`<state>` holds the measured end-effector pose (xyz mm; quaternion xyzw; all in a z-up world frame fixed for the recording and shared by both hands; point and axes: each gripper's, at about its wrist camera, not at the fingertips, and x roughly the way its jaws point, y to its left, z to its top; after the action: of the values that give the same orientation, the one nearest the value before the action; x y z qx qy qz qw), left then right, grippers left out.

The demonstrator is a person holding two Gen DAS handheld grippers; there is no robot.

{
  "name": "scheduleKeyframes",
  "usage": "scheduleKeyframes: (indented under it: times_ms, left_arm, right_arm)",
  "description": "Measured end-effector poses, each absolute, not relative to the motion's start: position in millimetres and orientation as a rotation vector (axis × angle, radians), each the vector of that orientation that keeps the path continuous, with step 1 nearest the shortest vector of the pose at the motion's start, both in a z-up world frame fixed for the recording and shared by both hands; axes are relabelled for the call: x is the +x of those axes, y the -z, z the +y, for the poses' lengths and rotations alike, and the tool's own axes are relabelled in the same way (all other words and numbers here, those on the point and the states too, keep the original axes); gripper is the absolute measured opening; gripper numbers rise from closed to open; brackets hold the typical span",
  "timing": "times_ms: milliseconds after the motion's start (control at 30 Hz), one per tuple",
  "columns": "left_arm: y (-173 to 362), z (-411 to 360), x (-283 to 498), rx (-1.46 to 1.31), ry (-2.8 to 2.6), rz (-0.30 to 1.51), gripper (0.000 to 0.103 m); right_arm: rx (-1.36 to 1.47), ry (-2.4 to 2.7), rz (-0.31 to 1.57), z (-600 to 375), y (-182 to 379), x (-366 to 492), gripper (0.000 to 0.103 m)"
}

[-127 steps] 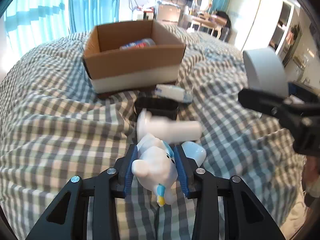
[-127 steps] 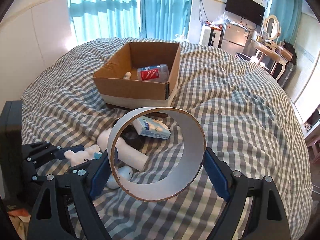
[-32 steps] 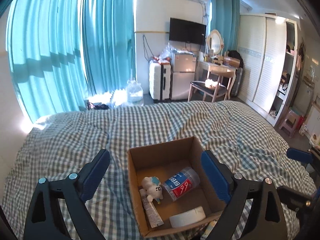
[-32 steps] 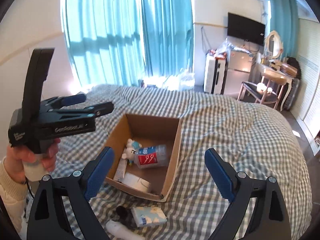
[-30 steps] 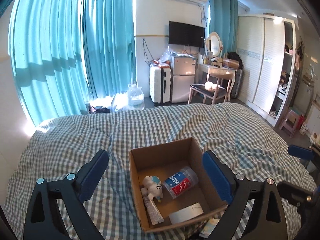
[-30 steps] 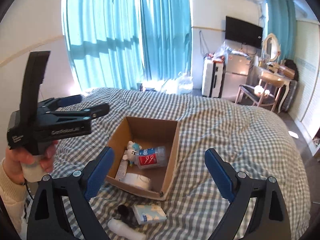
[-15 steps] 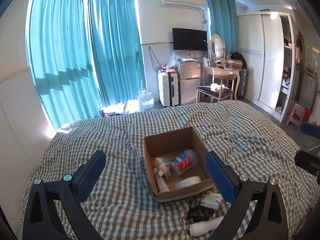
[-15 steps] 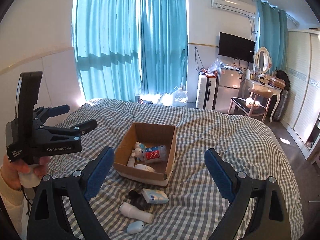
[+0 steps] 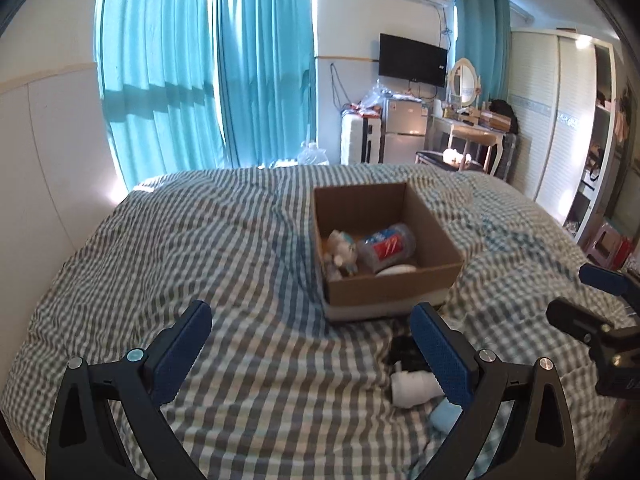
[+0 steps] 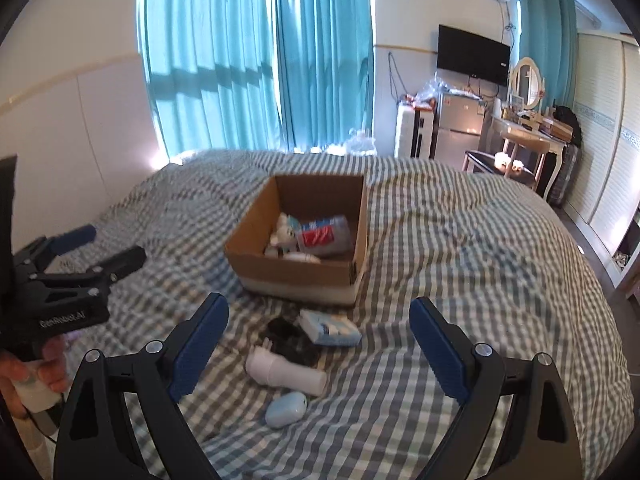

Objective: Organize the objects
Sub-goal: 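Move the right tool to the pale blue earbud case and grasp it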

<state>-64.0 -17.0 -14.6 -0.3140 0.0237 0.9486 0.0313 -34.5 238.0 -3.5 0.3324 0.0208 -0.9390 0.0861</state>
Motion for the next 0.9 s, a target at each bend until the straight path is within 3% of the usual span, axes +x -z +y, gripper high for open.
scheduleKeyframes:
  times_ms: [400, 667, 900]
  left_arm:
    - [83.2, -14.6, -62.5, -1.122, -2.817, 0.083, 0.102]
    - [110.8, -19.3, -68.2, -1.23, -2.772, 0.04, 0.102]
    - [115.3, -23.5, -70.2, -1.261, -2.756, 0.005, 0.102]
  right_arm:
    - [1.349, 2.639, 0.159, 209.9, 129.1, -49.2, 0.092]
    - [1.42, 2.554, 0.231, 190.2, 158.1, -49.4, 0.092]
    - [1.48, 2.504, 0.308, 179.3, 174.8, -51.7, 0.072]
